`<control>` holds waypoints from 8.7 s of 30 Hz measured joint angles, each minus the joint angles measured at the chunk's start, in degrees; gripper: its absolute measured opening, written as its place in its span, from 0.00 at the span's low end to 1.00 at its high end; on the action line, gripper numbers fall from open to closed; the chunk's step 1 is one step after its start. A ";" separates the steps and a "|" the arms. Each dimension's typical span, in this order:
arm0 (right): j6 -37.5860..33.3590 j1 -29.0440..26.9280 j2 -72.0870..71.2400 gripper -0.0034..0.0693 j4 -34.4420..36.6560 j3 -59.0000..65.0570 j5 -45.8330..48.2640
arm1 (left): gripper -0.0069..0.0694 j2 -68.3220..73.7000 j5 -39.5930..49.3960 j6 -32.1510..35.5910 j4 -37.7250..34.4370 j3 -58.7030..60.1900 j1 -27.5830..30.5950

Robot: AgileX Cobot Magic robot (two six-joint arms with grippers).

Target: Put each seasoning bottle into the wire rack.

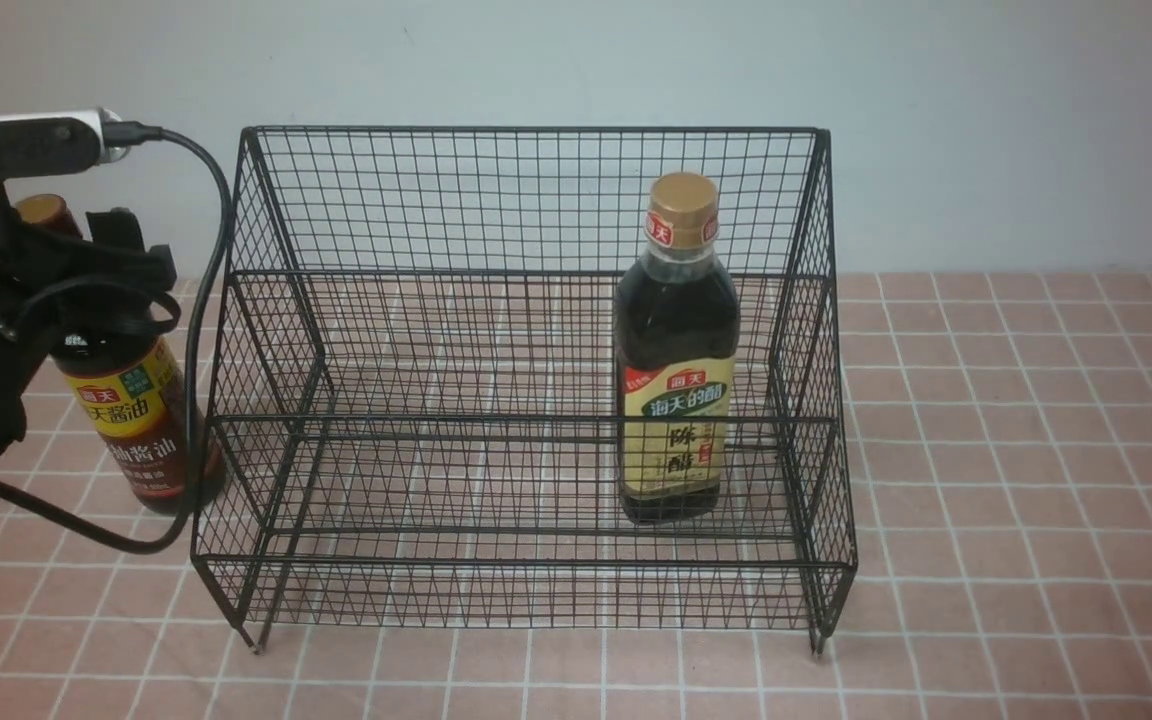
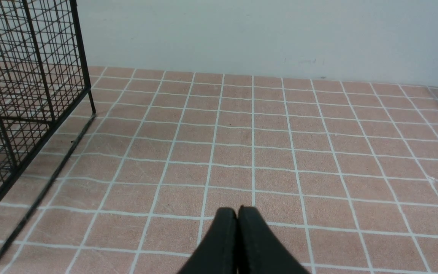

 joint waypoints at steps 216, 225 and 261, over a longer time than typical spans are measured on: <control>-0.23 0.00 0.00 0.03 0.00 0.00 -0.11 | 0.08 -86.26 49.63 -28.39 37.71 44.75 -2.29; -0.23 0.00 0.00 0.03 0.00 0.00 -0.11 | 0.08 -86.26 49.63 -28.39 37.61 44.75 -2.42; -1.95 0.00 0.00 0.03 8.55 0.07 -0.52 | 0.08 -86.26 49.63 -28.68 37.61 44.75 -2.42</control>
